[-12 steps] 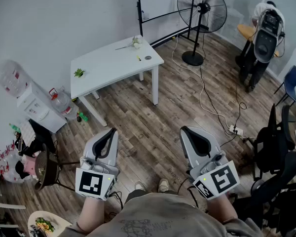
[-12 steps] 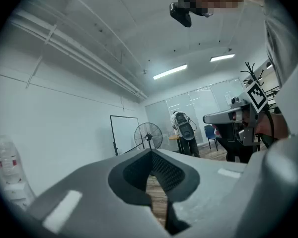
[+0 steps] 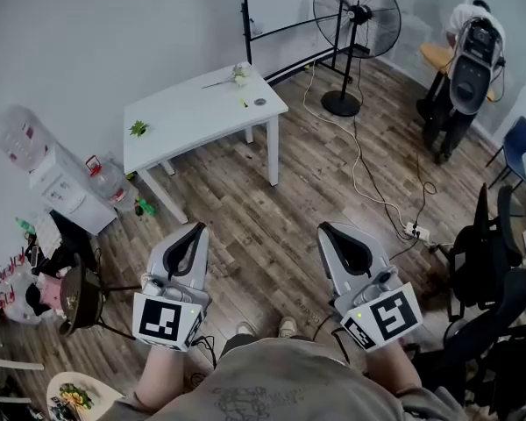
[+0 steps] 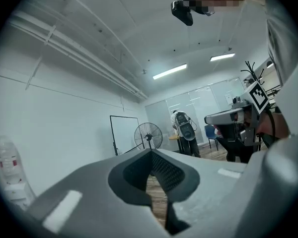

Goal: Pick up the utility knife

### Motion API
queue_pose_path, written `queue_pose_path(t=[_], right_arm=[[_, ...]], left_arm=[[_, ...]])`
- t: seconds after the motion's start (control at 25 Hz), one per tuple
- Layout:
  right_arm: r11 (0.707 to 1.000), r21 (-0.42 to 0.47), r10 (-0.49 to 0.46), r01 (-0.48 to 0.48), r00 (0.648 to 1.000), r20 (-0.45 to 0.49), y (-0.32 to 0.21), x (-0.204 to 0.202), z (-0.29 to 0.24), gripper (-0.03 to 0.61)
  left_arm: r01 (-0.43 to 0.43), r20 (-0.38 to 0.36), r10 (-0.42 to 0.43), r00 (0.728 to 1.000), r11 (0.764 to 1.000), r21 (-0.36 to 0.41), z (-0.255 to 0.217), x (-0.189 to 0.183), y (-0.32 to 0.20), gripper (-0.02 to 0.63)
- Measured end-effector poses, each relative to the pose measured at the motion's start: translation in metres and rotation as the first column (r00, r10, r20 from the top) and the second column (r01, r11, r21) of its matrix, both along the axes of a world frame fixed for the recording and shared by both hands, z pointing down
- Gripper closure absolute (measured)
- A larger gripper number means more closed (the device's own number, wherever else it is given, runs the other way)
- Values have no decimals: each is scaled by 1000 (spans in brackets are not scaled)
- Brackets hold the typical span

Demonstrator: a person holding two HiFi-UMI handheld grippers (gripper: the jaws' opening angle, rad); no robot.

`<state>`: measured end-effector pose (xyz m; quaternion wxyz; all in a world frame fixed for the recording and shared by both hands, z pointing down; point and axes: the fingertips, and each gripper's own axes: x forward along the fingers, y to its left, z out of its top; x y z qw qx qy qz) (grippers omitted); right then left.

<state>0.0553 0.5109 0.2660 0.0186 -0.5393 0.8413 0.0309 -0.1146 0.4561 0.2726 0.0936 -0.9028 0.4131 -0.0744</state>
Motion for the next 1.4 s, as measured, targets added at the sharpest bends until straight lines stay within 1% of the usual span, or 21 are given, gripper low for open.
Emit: queue_pose_path(t=[0.2, 0.4, 0.52, 0.6, 0.64, 0.72, 0.76, 0.88, 0.92, 1.04, 1.16, 1.28, 1.4], right_arm=[[1000, -16, -19, 19, 999, -31, -2, 4, 11, 549], [999, -23, -26, 26, 999, -31, -4, 17, 16, 549], [999, -32, -34, 32, 999, -43, -6, 23, 18, 549], [999, -32, -30, 29, 999, -33, -7, 27, 18, 549], [999, -30, -26, 25, 999, -18, -8, 29, 16, 541], [999, -23, -26, 27, 1000, 12, -10, 33, 14, 420], [999, -19, -31, 31, 999, 21, -11, 34, 13, 414], [999, -19, -39, 39, 999, 21, -16, 34, 16, 359], [999, -22, -38, 38, 999, 20, -19, 33, 17, 350], [999, -30, -28, 28, 999, 25, -31, 33, 21, 350], [999, -42, -8, 9, 1000, 24, -49, 33, 26, 350], [998, -65, 5, -4, 1000, 11, -72, 35, 33, 350], [996, -89, -1, 0, 1000, -6, -98, 29, 41, 348]], left_arm=[[0, 5, 0, 1000, 1000, -4, 4, 9, 0, 614], [-5, 10, 5, 1000, 1000, -4, 7, 22, 0, 614], [29, 20, -29, 999, 1000, -1, 10, 18, -6, 614], [55, 20, -55, 998, 998, -9, 11, 13, -11, 614], [61, 18, -61, 998, 998, -13, 10, 12, -12, 614], [64, 16, -64, 998, 998, -9, 6, 13, -14, 614], [64, 16, -64, 998, 998, -4, 4, 14, -14, 614], [61, 9, -61, 998, 998, 2, 2, 18, -17, 614], [58, 8, -58, 998, 998, 0, 3, 19, -19, 614], [53, 5, -53, 999, 999, -6, 8, 18, -29, 614], [58, -15, -58, 998, 998, 6, 6, 11, -45, 614], [59, -26, -58, 998, 998, 22, 1, 11, -67, 614], [54, -25, -54, 998, 998, 11, 5, 8, -94, 614]])
